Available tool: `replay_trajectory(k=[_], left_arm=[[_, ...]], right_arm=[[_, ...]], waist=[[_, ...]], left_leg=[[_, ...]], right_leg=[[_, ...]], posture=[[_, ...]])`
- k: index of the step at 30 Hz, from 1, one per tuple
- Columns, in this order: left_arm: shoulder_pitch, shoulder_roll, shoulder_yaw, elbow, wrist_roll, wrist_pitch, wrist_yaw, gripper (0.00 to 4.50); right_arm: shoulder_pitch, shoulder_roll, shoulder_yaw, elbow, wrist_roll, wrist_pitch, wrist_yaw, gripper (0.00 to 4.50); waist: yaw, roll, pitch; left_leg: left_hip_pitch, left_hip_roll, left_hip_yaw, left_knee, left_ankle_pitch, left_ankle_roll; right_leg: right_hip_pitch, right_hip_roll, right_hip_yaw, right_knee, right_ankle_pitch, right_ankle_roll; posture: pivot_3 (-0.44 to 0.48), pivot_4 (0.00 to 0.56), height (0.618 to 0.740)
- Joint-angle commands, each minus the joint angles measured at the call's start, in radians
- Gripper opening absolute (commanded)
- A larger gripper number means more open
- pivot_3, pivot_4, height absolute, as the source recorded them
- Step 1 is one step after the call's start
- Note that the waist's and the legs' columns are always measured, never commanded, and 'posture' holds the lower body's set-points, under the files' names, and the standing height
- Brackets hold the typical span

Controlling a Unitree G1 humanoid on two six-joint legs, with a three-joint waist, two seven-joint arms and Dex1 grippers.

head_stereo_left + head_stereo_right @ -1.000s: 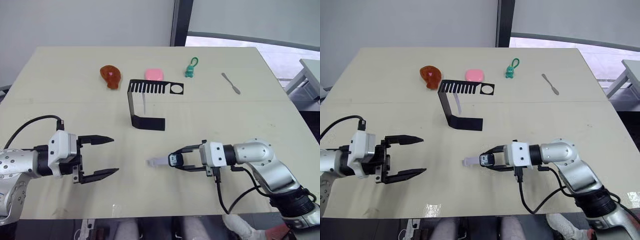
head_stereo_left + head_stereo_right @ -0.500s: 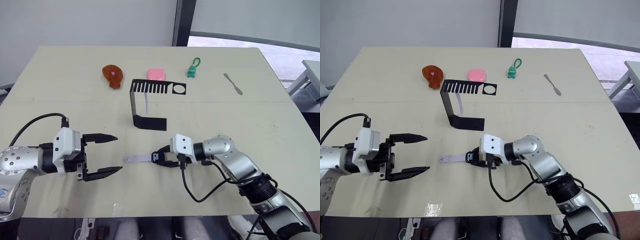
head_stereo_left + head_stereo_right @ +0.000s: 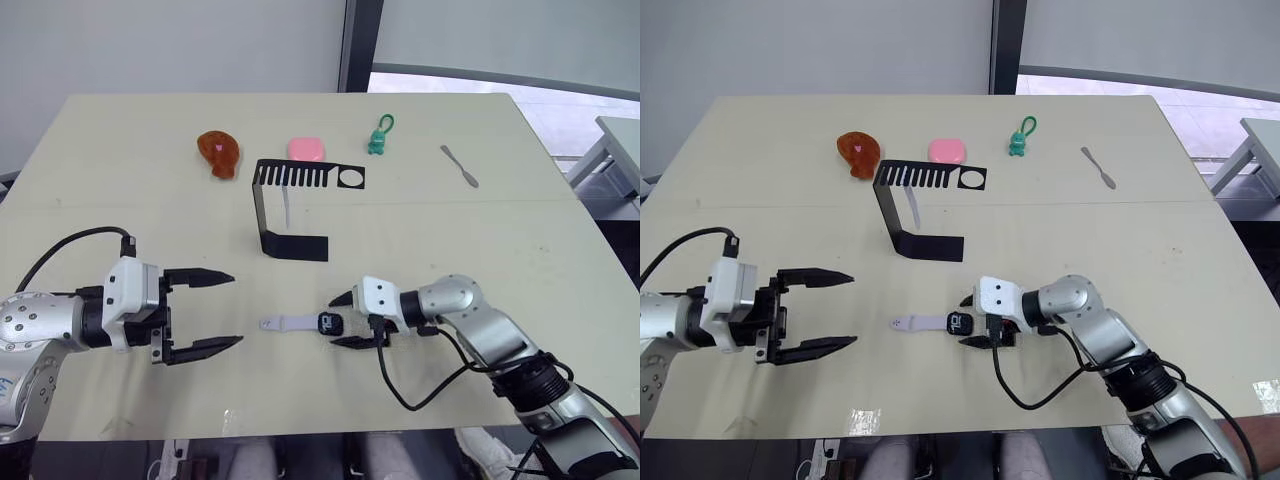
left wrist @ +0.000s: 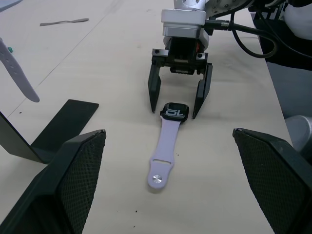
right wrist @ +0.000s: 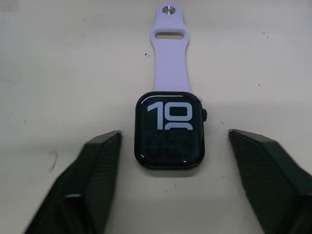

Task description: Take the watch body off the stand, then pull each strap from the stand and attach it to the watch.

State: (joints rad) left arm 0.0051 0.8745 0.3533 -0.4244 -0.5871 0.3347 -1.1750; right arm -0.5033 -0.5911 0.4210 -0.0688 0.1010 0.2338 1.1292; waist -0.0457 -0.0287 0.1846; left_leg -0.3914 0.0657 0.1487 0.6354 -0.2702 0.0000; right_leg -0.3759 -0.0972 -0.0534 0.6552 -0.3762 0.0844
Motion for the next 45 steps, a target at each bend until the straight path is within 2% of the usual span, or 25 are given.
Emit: replay_trajectory(k=[1,6,8,10,14,19,25,30,34,37,40,43,45], left_arm=[[0.030,0.016,0.058,-0.012,-0.010,-0.026,-0.011,4.50],[0.117,-0.002,0.139,0.017,0.001,-0.059,-0.005,4.50],[0.168,-0.029,0.193,0.075,0.029,-0.100,0.016,4.50],[0.212,-0.056,0.242,0.154,0.066,-0.154,0.040,4.50],[0.254,-0.105,0.300,0.277,0.143,-0.313,0.083,4.50],[0.279,-0.153,0.321,0.283,0.125,-0.327,0.148,4.50],[0.267,-0.216,0.285,0.190,0.107,-0.307,0.246,4.50],[0.244,-0.304,0.237,0.029,0.072,-0.215,0.415,4.50],[0.197,-0.401,0.159,-0.117,0.063,-0.143,0.582,4.50],[0.181,-0.452,0.081,-0.216,0.091,-0.095,0.678,4.50],[0.205,-0.489,0.020,-0.296,0.120,-0.051,0.761,4.50],[0.240,-0.490,-0.077,-0.355,0.196,-0.030,0.791,4.50],[0.249,-0.470,-0.117,-0.349,0.254,-0.039,0.788,4.50]], right_arm=[[0.010,-0.077,-0.102,-0.016,0.046,-0.068,0.057,4.43],[0.121,-0.197,-0.268,0.025,0.173,-0.189,0.171,4.43],[0.191,-0.222,-0.382,0.133,0.216,-0.253,0.177,4.43],[0.237,-0.243,-0.484,0.311,0.216,-0.373,0.159,4.43],[0.236,-0.276,-0.592,0.580,0.185,-0.542,0.106,4.43],[0.167,-0.278,-0.633,0.757,0.170,-0.608,0.055,4.43],[0.125,-0.168,-0.569,0.636,0.197,-0.554,0.067,4.43],[0.048,-0.022,-0.512,0.437,0.235,-0.327,-0.029,4.43],[-0.029,0.080,-0.431,0.373,0.198,-0.256,-0.075,4.43],[-0.079,0.150,-0.359,0.386,0.140,-0.190,-0.130,3.63],[-0.100,0.227,-0.316,0.407,0.115,-0.189,-0.167,2.21],[-0.150,0.330,-0.277,0.499,0.071,-0.228,-0.228,0.45],[-0.191,0.377,-0.280,0.567,0.057,-0.230,-0.267,0.04]], waist=[[0.001,0.000,0.000],[0.010,0.000,0.000],[0.012,0.000,0.000],[0.012,0.000,0.000],[0.010,0.000,0.000],[-0.007,0.000,0.000],[-0.016,0.000,0.000],[-0.011,0.001,0.001],[-0.007,0.001,0.001],[-0.006,0.000,0.000],[-0.005,0.000,0.000],[-0.009,0.000,0.000],[-0.016,0.000,0.000]], left_leg=[[0.000,0.000,0.000,0.000,0.000,0.000],[0.000,0.000,0.000,0.000,-0.001,0.001],[0.001,0.000,0.000,0.000,-0.001,0.001],[0.001,0.000,0.000,0.000,-0.001,0.001],[0.002,0.000,0.002,0.001,-0.001,0.001],[0.003,0.001,0.002,0.001,-0.001,0.001],[0.003,0.001,0.002,0.001,0.000,0.000],[0.002,0.001,0.002,0.001,0.000,0.000],[0.002,0.001,0.002,0.001,0.000,0.000],[0.002,0.001,0.001,0.002,0.000,0.000],[0.002,0.001,0.001,0.002,0.000,0.000],[0.002,0.001,0.001,0.003,0.000,0.000],[0.002,0.001,0.002,0.003,0.000,-0.001]], right_leg=[[0.000,0.000,0.000,0.000,0.000,0.000],[0.001,0.000,0.000,-0.002,0.000,0.000],[0.002,0.000,0.000,-0.002,0.000,0.000],[0.002,0.000,0.000,-0.002,0.000,0.000],[0.002,0.000,0.001,-0.002,0.000,0.000],[0.002,0.000,0.001,-0.001,0.000,0.000],[0.002,0.001,0.001,0.000,0.000,0.000],[0.002,0.000,0.001,0.002,0.000,0.000],[0.002,0.000,0.001,0.003,0.000,0.000],[0.002,0.000,0.001,0.003,0.000,0.000],[0.001,0.000,0.001,0.003,0.000,0.000],[0.002,0.000,0.001,0.003,0.000,0.000],[0.001,0.002,0.002,0.004,0.000,0.000]], posture=[[0.000,0.150,0.740],[0.000,0.150,0.740],[0.000,0.150,0.740],[0.000,0.150,0.740],[0.000,0.150,0.740],[0.000,0.150,0.740],[0.000,0.150,0.740],[0.000,0.150,0.740],[0.000,0.150,0.740],[0.000,0.150,0.740],[0.000,0.150,0.740],[0.000,0.150,0.740],[0.000,0.150,0.740]])
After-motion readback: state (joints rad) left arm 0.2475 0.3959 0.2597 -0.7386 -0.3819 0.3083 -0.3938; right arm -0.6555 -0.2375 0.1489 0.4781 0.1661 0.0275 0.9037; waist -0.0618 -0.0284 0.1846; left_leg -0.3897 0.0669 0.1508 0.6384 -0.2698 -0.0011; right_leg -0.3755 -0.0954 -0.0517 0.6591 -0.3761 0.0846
